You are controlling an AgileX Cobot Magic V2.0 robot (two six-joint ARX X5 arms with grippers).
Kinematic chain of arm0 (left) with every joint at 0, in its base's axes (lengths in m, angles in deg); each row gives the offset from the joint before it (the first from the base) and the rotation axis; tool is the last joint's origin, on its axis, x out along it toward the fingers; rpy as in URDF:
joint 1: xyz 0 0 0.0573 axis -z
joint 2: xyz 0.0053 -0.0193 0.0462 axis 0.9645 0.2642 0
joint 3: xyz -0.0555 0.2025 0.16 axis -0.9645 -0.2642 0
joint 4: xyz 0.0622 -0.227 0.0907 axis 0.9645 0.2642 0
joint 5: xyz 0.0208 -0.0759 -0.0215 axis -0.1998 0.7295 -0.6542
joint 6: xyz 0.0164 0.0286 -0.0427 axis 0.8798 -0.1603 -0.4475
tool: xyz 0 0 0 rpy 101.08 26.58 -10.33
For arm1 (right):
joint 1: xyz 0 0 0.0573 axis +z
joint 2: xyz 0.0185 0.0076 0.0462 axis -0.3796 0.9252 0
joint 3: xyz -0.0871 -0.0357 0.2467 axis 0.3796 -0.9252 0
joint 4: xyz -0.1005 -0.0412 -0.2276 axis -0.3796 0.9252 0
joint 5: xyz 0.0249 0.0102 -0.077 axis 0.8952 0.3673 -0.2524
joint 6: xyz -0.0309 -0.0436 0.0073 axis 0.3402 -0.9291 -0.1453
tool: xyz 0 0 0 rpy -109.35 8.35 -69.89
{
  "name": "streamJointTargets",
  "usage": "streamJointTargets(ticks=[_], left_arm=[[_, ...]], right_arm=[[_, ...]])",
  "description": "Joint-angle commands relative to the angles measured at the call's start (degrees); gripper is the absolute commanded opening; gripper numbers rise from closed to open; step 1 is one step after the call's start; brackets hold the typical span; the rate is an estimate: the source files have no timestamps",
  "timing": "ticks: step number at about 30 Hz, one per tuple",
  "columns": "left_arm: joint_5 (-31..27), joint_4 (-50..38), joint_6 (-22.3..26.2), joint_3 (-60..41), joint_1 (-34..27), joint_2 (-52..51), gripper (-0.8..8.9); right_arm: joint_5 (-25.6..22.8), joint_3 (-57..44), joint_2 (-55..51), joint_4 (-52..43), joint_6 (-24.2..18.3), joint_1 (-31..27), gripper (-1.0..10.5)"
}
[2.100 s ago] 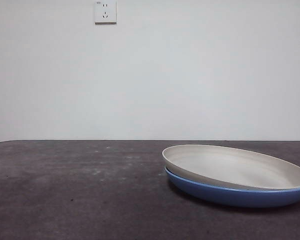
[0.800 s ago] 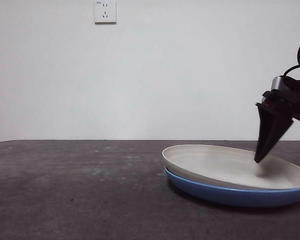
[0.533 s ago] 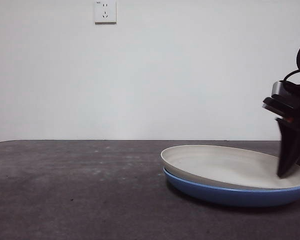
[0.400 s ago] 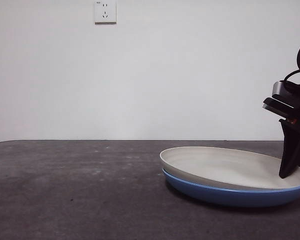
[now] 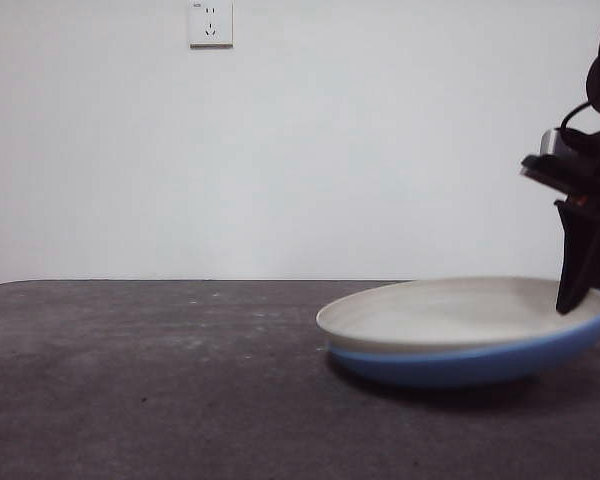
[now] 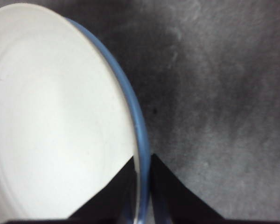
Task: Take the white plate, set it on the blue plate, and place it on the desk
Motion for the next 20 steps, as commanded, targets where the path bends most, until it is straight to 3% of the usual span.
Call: streamJointTargets(ticks=[1, 20], left_arm=[[-0.04, -0.68, 0.13, 0.61, 0.39, 0.26, 6.26], [-0.04, -0.72, 1.60, 0.61, 0.39, 0.26, 6.26]], right_arm=[[0.55, 3.08, 0.52, 1.97, 2.71, 1.18, 0.1], [1.66, 7.63, 4.85, -4.68, 14.45, 18.14, 0.1]])
